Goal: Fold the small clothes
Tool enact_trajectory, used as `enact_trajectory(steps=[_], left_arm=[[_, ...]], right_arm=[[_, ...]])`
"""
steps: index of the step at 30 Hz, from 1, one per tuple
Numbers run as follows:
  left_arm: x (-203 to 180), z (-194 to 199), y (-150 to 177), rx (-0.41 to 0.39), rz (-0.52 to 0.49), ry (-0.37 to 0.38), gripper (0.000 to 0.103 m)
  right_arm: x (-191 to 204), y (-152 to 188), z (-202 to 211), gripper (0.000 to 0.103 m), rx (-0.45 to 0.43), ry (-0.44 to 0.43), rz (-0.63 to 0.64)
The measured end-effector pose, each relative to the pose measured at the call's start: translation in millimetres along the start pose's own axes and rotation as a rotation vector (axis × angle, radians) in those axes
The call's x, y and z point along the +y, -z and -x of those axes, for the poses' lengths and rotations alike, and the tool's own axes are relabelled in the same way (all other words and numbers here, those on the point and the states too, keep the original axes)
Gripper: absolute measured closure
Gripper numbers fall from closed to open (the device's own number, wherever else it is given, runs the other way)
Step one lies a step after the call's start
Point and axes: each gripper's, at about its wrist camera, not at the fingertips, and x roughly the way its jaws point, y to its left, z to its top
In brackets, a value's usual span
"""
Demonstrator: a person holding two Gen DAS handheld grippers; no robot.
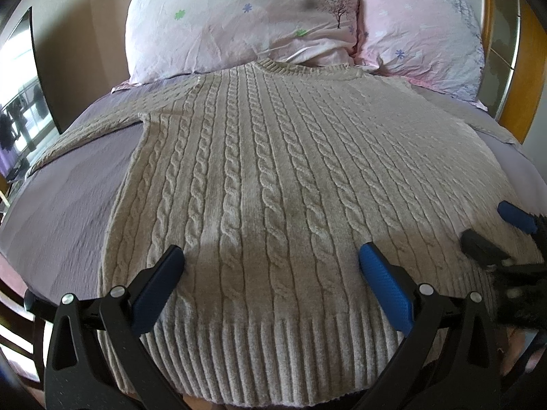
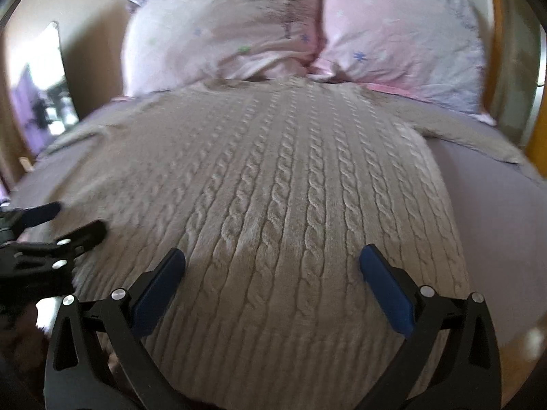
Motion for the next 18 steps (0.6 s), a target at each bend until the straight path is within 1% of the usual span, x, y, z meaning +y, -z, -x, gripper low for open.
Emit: enact_trajectory(steps=[1,2,4,5,6,7,8,9,10,11,12,14,17,18], left_arm=[[0,0,-1,0.001,-0.003,0.004,0.002],[1,0,-1,0.003,-0.005,0.009,0.002],[9,0,-6,0.012,-0.002,0.039,0.002],[13,-1,-10,0.004,0.009,0.058,0.002],[22,2,-16,-0.033,0.034,0.094,0.002],[28,5,-19,-0.062,0.049,0.111,0.002],[35,9,-24,-0.104,0.068,0.132,0.002],[46,15,-30,-0.167,0.092,0.157,0.002],[54,18,-34,-0.211,0.106,0.171,0.002],[61,21,-38,-0.251,0.117,0.182,0.002],[71,22,-45,-0.292,0.13,0.184,0.002],[89,22,-60,-0.321,0.155,0.161,0.002],[115,13,-74,-0.324,0.207,0.135,0.002],[123,11,-77,-0.325,0.227,0.131,0.002]], right_arm=[[-11,-3,6,0.001,-0.009,-0.038,-0.035],[-28,-9,13,0.001,-0.031,-0.053,-0.091],[-79,-26,34,0.001,-0.113,-0.016,-0.234],[-106,-35,43,0.001,-0.15,0.012,-0.306],[-142,-44,53,0.001,-0.191,0.051,-0.405],[-180,-52,60,0.002,-0.218,0.087,-0.505],[-215,-59,63,0.011,-0.234,0.115,-0.597],[-242,-63,63,0.022,-0.239,0.132,-0.664],[-279,-69,60,0.026,-0.237,0.15,-0.759],[-303,-71,57,0.033,-0.234,0.16,-0.822],[-337,-73,52,0.036,-0.233,0.166,-0.922],[-390,-73,38,0.039,-0.219,0.189,-1.096],[-431,-68,18,0.042,-0.184,0.209,-1.236],[-442,-62,10,0.047,-0.178,0.209,-1.292]])
